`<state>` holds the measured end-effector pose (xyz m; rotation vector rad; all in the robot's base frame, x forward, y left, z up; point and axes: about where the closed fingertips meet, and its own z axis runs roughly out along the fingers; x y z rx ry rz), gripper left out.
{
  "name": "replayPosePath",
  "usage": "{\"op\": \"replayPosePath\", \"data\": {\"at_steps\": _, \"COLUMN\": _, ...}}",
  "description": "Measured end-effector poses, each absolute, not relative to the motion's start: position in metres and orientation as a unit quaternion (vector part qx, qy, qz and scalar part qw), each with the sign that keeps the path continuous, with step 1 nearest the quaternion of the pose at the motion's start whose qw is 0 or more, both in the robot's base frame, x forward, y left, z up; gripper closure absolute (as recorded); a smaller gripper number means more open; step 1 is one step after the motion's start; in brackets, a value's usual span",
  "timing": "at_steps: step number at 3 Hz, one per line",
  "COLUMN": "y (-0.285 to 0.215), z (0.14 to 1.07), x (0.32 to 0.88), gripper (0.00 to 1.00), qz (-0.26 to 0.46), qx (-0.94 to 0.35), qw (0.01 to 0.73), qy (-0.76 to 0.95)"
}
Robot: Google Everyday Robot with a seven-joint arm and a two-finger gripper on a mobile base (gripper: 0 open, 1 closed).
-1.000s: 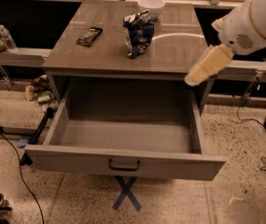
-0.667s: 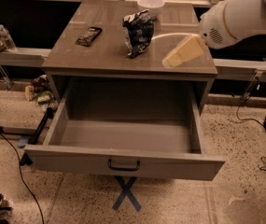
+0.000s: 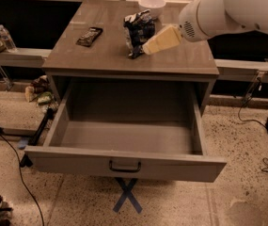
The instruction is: Place blue chip bag into top drawer
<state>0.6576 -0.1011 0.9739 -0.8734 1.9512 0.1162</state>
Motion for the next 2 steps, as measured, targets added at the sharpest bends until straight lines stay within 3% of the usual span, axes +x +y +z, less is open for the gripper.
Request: {"op": "replayPosePath", "data": {"at_steps": 2, "y": -0.065, "z": 0.924, "x": 0.697, "gripper": 0.0, "qz": 0.085, "qx": -0.343, "qw": 0.491, "qy": 0.796}}
